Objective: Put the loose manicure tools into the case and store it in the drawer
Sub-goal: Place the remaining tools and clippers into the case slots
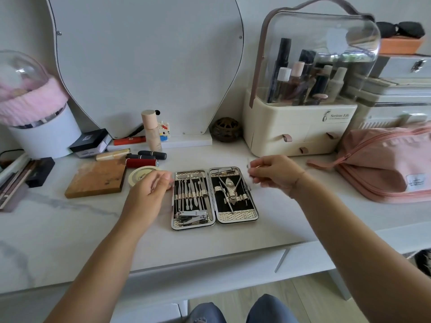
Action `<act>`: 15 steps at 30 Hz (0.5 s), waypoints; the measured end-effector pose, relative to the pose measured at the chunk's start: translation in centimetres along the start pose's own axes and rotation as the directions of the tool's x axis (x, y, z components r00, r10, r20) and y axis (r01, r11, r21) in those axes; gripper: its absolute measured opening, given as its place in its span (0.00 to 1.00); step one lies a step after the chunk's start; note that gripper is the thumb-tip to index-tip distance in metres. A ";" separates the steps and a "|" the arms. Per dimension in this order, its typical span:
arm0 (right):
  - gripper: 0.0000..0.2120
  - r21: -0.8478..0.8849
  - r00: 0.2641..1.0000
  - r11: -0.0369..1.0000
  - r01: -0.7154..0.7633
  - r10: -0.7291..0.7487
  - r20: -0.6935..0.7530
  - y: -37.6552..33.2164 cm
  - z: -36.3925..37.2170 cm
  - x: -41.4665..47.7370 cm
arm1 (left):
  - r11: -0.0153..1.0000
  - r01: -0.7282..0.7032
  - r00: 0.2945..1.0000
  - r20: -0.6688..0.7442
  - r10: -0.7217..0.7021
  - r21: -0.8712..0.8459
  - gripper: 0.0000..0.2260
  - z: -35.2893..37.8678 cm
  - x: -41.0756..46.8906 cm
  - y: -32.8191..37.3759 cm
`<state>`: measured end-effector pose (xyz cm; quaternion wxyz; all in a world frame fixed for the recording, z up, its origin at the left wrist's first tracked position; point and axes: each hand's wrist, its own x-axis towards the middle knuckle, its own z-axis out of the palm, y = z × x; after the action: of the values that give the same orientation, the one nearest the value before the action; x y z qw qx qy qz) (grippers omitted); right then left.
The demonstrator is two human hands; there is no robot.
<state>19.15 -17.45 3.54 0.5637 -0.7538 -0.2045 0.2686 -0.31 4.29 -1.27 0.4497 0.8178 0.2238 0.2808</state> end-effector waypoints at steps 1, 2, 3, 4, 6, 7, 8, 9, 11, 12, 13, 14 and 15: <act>0.05 0.034 0.999 0.999 -0.027 0.026 0.037 0.1 0.6 0.1 | 1.000 0.001 1.000 0.000 -0.001 -0.001 0.11 0.0 0.0 0.1; 0.05 0.042 0.997 0.998 -0.048 0.046 0.055 0.3 0.9 0.3 | 1.000 0.002 1.000 0.000 -0.002 -0.002 0.11 0.0 0.0 0.1; 0.05 0.033 0.996 0.998 -0.060 0.058 0.061 0.5 1.1 0.4 | 1.000 0.002 1.000 -0.001 -0.002 -0.002 0.11 0.0 0.0 0.1; 0.04 0.020 0.996 0.998 -0.066 0.065 0.064 0.5 1.1 0.5 | 1.000 0.002 1.000 0.000 -0.002 0.000 0.11 0.0 0.0 0.0; 0.03 -0.027 0.996 0.998 -0.058 0.059 0.065 0.4 1.0 0.6 | 1.000 -0.001 1.000 0.001 0.001 0.001 0.11 0.0 0.0 -0.1; 0.03 -0.050 0.997 0.997 -0.050 0.053 0.062 0.4 1.0 0.7 | 1.000 -0.001 1.000 0.001 0.001 0.000 0.11 -0.1 0.0 -0.2; 0.03 -0.062 0.997 0.997 -0.044 0.048 0.057 0.4 1.1 0.8 | 1.000 -0.001 1.000 0.003 0.001 -0.001 0.10 -0.1 0.1 -0.2; 0.03 -0.064 0.998 0.997 -0.041 0.044 0.054 0.5 1.1 1.0 | 1.000 -0.001 1.000 0.003 0.001 -0.002 0.10 -0.1 0.1 -0.2; 0.03 -0.067 0.997 0.997 -0.043 0.047 0.055 0.6 1.1 1.2 | 1.000 -0.004 1.000 0.002 0.004 -0.012 0.09 0.0 0.1 -0.1; 0.03 -0.084 0.997 0.995 -0.045 0.051 0.063 0.6 1.1 1.3 | 1.000 -0.003 1.000 0.003 0.003 -0.010 0.09 0.0 0.1 0.0; 0.02 -0.114 0.995 0.992 -0.049 0.058 0.079 0.5 1.0 1.4 | 1.000 -0.001 1.000 0.003 0.001 -0.005 0.09 0.0 0.0 0.1; 0.02 -0.150 0.993 0.987 -0.057 0.072 0.097 0.4 1.0 1.3 | 1.000 0.000 1.000 0.002 0.000 -0.002 0.10 -0.1 0.0 0.0; 0.03 -0.187 0.989 0.980 -0.068 0.090 0.115 0.2 0.9 1.3 | 1.000 0.001 1.000 0.001 -0.001 -0.001 0.10 -0.1 0.0 0.0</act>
<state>19.58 -16.02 2.88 0.4676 -0.7919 -0.2323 0.3167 -0.33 4.37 -1.25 0.4505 0.8174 0.2241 0.2804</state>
